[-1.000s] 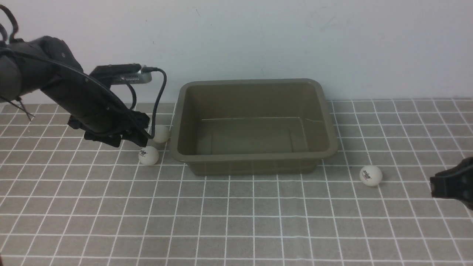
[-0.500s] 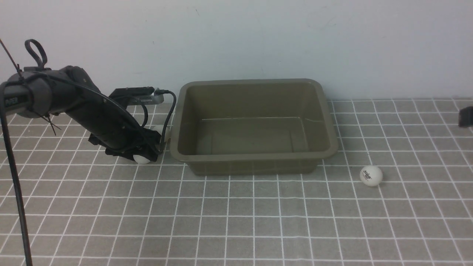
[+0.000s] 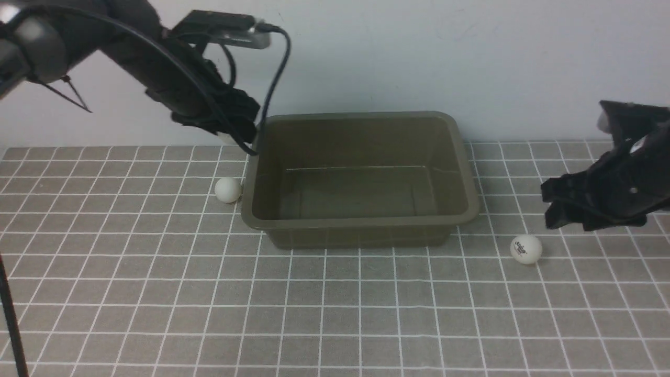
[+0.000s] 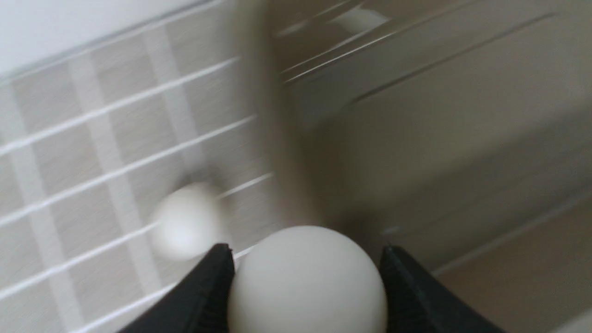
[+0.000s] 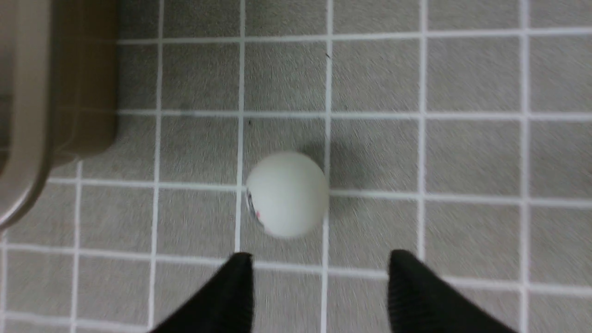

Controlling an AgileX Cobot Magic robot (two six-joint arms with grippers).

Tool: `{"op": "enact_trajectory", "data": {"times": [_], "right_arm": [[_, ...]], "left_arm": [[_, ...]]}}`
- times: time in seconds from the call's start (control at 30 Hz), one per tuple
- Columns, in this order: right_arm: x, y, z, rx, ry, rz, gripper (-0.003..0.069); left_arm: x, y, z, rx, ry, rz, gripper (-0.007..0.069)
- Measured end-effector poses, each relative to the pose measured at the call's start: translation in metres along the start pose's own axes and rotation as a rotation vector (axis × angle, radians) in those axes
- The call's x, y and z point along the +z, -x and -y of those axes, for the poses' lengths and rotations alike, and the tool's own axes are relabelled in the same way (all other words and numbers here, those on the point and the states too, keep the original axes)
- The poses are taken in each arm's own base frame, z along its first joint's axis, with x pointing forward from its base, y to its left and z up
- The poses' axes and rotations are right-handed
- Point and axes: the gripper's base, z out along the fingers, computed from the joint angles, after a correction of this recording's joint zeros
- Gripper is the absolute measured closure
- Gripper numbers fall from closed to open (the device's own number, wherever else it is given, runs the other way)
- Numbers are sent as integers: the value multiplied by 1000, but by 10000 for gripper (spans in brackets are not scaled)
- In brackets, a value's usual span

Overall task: Put the table tennis balls into the box on the grey coffee tablecloth.
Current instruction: 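Drop the ball into the bin, then reach for and grasp a ping pong ball on the table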

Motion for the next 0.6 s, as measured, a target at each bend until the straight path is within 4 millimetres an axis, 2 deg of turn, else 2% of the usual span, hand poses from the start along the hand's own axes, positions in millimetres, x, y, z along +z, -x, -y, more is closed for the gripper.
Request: {"op": "enact_trajectory", "data": {"times": [0.03, 0.13, 0.2, 0.23, 0.3, 0.33, 0.37, 0.4, 0.43, 0.53, 0.57, 0.6], "right_arm": [[18, 5, -5, -16, 2, -17, 168], [46, 9, -11, -31, 2, -66, 90], [63, 11, -14, -37, 2, -103, 71], [76, 12, -14, -39, 0, -129, 73], [82, 13, -14, -39, -1, -142, 85], [89, 15, -14, -47, -6, -160, 123], [89, 18, -14, -50, -4, -164, 177], [91, 20, -14, -60, -4, -183, 272], [90, 21, -15, -66, -5, -194, 322], [72, 31, -17, -95, -22, -238, 309], [59, 37, -20, -89, -21, -223, 309], [44, 43, -23, -78, -13, -198, 309]], "left_arm": [[15, 1, 22, 49, -34, -26, 272], [41, -2, 43, 88, -70, -80, 272], [58, -6, 55, 103, -89, -115, 266], [64, -8, 59, 99, -93, -129, 237], [66, -8, 60, 96, -91, -135, 215], [64, -6, 60, 91, -80, -139, 150], [60, -3, 59, 88, -60, -140, 118], [48, 4, 53, 77, -14, -131, 97], [43, 6, 50, 64, 2, -130, 98], [8, 19, 24, 15, 124, -107, 195], [-11, 21, 3, -24, 184, -100, 302], [-22, 20, -14, -59, 219, -96, 394]]}}
